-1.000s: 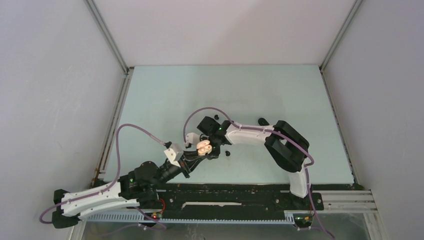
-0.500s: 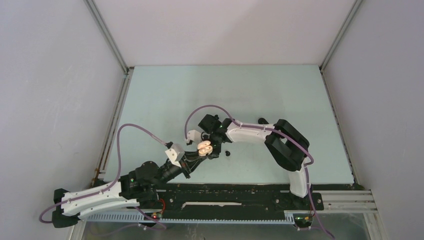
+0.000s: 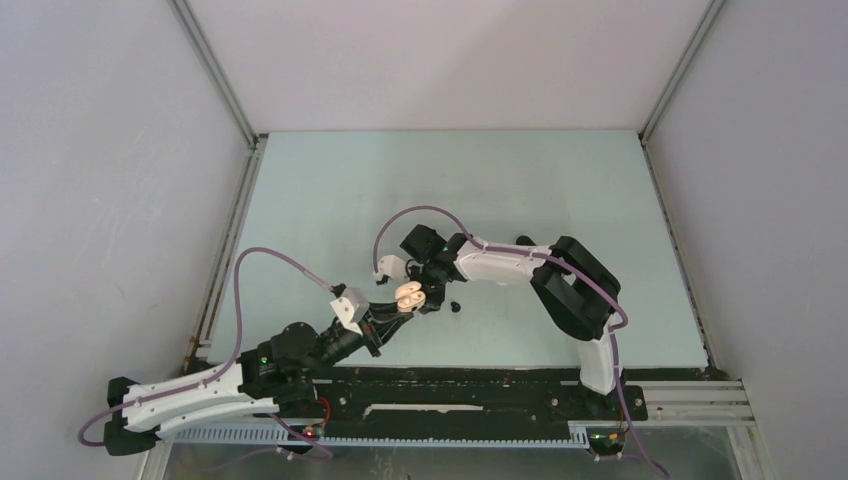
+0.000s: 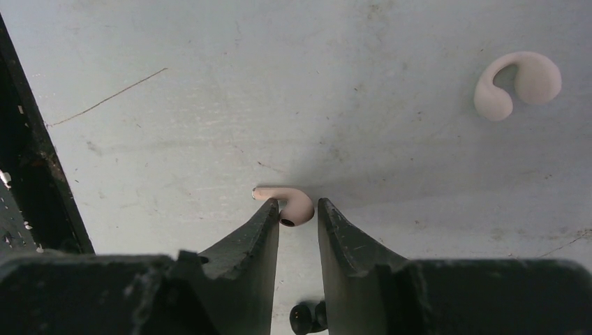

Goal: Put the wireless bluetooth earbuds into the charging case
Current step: Pick up the earbud from the center of the board.

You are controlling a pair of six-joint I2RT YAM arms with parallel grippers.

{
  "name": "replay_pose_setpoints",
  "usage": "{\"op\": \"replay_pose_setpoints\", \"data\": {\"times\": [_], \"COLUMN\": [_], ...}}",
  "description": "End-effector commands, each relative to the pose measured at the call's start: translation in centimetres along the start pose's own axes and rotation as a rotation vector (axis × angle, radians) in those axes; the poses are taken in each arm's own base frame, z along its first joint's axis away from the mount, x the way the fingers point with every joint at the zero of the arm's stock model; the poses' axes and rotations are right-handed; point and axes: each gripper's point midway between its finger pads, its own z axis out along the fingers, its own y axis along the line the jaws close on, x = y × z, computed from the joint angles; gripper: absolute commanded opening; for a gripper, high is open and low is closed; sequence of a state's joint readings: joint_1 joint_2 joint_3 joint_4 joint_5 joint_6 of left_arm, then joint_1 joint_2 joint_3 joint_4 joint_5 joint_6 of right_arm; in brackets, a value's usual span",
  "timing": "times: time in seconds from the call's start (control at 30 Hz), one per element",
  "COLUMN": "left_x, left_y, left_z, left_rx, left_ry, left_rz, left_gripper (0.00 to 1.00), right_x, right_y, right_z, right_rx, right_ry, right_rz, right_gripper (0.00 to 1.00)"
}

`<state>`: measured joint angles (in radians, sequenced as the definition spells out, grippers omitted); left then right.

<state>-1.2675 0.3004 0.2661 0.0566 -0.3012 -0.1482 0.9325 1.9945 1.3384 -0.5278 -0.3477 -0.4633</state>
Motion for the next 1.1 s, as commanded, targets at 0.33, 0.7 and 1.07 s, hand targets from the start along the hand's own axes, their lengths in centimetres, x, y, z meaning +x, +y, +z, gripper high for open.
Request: {"op": "replay_pose_setpoints", "data": {"times": [0.33,0.7,1.07], "left_x": [-2.2,-2.4,-1.9], "left_y": [-0.8,-0.7,0.4], "left_z": [-0.1,-0.1,0.9], "left_rx": [0.032,0.026,-0.04], "left_ry": [-0.057,-0.071,-0.083], "left_rz": [0.002,0.004,0.025], "left_gripper": [0.0,0.0,0.0], "right_x": [3.3,1.3,1.5], "right_y": [1.1,-2.5,-4.9], "right_z": [1.1,-7.6,-19.3], "right_rx": [-0.015,0.212,0.55], "right_ry": [0.114,-0.017,-0.023], "right_rz": [0.014,-0.005,-0.181], "right_gripper": [0.11,0.0,0.0]}}
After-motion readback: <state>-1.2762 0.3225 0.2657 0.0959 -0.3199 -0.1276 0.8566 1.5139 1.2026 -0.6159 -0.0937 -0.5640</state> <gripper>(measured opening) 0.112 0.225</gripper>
